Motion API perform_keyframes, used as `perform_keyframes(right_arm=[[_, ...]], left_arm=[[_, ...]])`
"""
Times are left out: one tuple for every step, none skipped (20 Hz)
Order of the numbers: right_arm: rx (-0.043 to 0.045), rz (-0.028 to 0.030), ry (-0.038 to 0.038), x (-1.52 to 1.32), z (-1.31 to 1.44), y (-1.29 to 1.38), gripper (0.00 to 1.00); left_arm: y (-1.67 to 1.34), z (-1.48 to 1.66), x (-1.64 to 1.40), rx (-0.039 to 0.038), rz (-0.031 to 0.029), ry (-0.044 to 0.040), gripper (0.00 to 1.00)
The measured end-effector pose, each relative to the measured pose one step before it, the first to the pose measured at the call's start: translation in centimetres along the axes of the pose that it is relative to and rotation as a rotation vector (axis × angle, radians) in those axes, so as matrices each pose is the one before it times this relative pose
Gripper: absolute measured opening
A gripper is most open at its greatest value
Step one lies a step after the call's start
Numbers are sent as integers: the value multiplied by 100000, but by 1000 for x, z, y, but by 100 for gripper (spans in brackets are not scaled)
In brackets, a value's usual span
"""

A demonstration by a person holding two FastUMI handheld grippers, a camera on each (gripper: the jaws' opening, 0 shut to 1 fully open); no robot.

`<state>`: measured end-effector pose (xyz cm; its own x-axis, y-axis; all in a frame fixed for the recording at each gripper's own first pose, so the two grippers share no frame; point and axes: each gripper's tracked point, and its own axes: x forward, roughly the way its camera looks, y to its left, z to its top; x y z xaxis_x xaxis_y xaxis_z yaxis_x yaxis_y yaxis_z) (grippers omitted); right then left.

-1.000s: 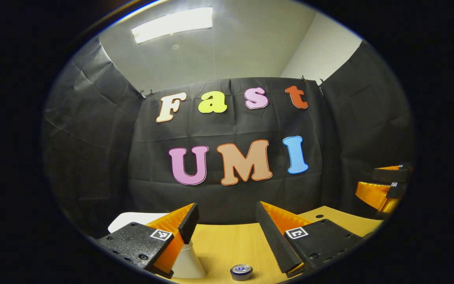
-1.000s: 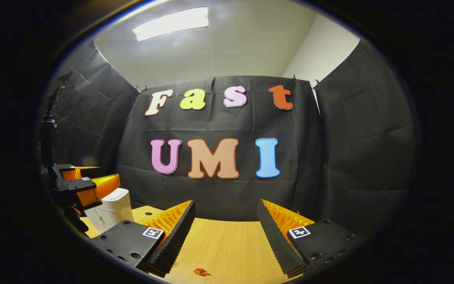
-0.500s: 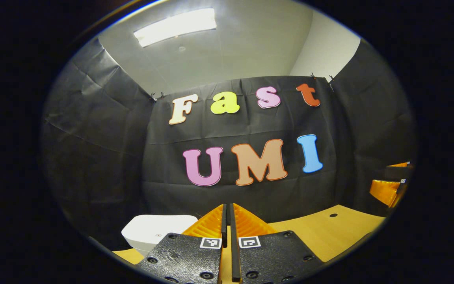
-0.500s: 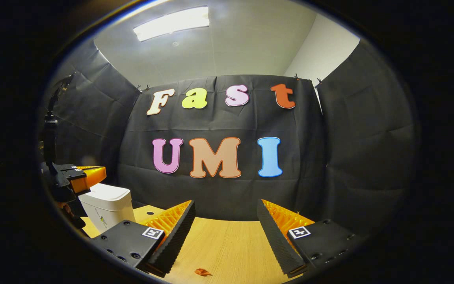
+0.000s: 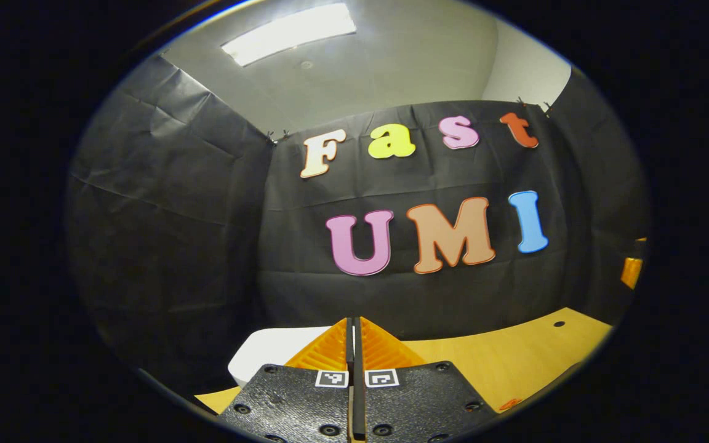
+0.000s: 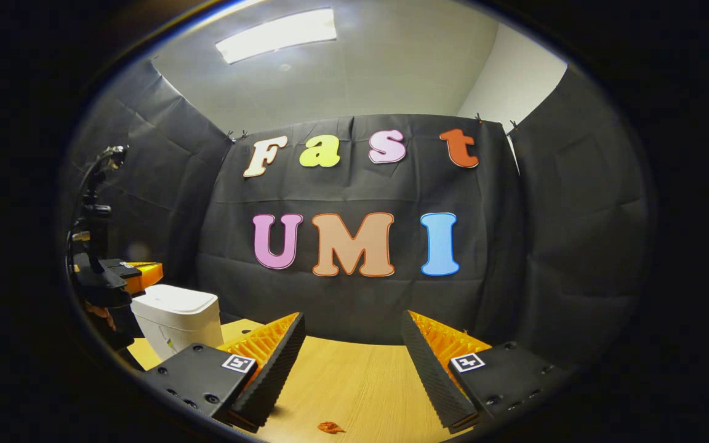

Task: Press the lid of the desktop garbage bin to open it, pick up the crumpled paper on the desktop and throw it into the bin, then pick up the pop can on the desktop and drop it into the bin, and finally close the garbage bin lid.

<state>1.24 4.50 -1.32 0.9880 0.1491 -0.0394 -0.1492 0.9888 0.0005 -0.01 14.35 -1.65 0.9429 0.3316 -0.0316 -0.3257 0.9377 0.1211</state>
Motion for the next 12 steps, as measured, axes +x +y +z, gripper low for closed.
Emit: perform_keyframes(right_arm=[[-176,96,316,-86,-212,126,99],[34,86,392,167,-171,199,99],[-13,-71,522,173,-67,148,99],[-73,-143,387,78,-76,78,99],[-107,-142,416,94,-192,42,99],[-160,-152,266,45,-124,35,99],[-182,-132,235,-26,-66,94,99],[-180,-49,283,175,-102,155,99],[-224,32,380,94,-8,115,99],[-487,-121,288,56,-111,74,99],[-550,41,212,32,8,75,100],[-440,220,263,136,-209,253,99]], left_arm=[[1212,-796,583,621,2500,1529,0],[861,-803,533,546,1674,1389,0],[764,-888,459,578,1416,1506,0],[534,-873,244,366,948,1697,0],[579,-818,348,247,1020,1852,0],[325,-822,258,-120,542,1697,0],[52,-621,257,-626,43,1434,0],[-12,-582,14,-445,-110,1373,0],[-186,-488,190,-189,-298,943,0],[14,-483,90,119,-290,1173,0],[-24,-676,141,181,-217,1473,0],[3,-570,-28,487,256,390,0]])
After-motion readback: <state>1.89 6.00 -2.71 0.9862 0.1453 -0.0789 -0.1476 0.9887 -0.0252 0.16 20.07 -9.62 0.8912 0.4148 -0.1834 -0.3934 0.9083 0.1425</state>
